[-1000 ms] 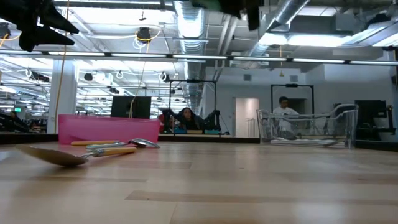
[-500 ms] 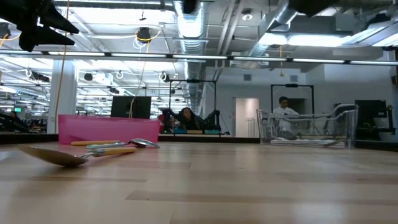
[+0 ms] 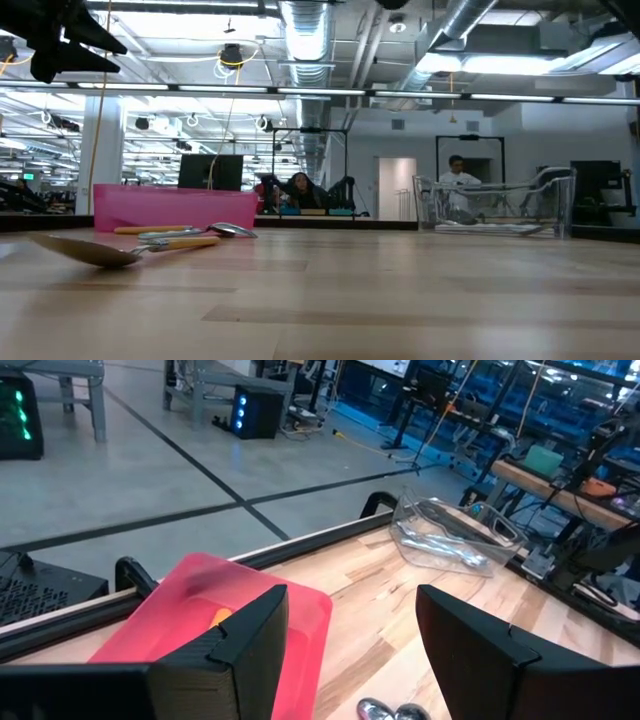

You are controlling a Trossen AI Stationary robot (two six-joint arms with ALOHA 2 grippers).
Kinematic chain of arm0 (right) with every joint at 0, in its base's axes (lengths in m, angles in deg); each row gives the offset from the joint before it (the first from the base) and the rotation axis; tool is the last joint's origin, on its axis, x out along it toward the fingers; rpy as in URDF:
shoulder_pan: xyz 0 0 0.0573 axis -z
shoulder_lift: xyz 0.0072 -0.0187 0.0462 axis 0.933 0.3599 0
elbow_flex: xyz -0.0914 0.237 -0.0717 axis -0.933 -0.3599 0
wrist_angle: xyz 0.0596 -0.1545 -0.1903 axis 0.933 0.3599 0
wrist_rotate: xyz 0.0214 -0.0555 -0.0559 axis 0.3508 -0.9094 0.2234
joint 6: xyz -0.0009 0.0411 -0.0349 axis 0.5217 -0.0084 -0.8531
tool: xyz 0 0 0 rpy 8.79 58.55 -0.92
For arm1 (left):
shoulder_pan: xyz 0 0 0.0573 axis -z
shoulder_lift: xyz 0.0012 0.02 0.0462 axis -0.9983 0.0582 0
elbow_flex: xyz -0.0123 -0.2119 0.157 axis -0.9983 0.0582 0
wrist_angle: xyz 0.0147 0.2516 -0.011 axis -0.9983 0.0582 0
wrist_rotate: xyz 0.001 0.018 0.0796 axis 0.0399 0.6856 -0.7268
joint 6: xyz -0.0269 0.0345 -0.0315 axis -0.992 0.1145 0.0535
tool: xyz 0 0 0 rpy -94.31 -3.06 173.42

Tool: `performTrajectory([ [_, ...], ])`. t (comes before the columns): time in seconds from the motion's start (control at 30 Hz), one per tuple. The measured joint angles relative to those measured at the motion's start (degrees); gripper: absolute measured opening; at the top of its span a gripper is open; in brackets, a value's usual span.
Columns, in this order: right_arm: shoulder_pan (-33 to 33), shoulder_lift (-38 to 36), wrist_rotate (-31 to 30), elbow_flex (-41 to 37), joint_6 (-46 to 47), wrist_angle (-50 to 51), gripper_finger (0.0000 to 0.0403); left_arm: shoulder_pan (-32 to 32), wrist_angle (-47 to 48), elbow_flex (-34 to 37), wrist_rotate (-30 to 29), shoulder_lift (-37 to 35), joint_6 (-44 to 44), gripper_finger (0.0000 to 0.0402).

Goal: Sort silverware by color (type)
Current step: Put the light blue spoon into the yellow bin

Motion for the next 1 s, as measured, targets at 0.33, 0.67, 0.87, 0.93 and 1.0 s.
performTrajectory([
  [0.33, 0.33, 9.35, 4.53, 15.04, 2.68, 13.16, 0.0104, 0.01, 0.01, 0.0, 0.0, 0.0, 0.0, 0.0205],
  [0.67, 1.8, 9.6, 3.71, 15.07, 5.39, 19.07, 0.0104, 0.0, 0.02, 0.0, 0.0, 0.0, 0.0, 0.0205],
  [0.87, 1.61, 9.66, 1.48, 15.03, 6.04, 19.17, 0.0104, 0.01, 0.02, 0.0, 0.0, 0.0, 0.0, 0.0205],
  [0.93, 1.26, 10.79, 1.1, 15.1, 6.34, 18.01, 0.0104, 0.01, 0.02, 0.0, 0.0, 0.0, 0.0, 0.0205],
  [1.0, 1.01, 11.54, 0.9, 15.0, 7.62, 18.44, 0.0104, 0.0, 0.04, 0.0, 0.02, 0.0, 0.0, 0.0205],
])
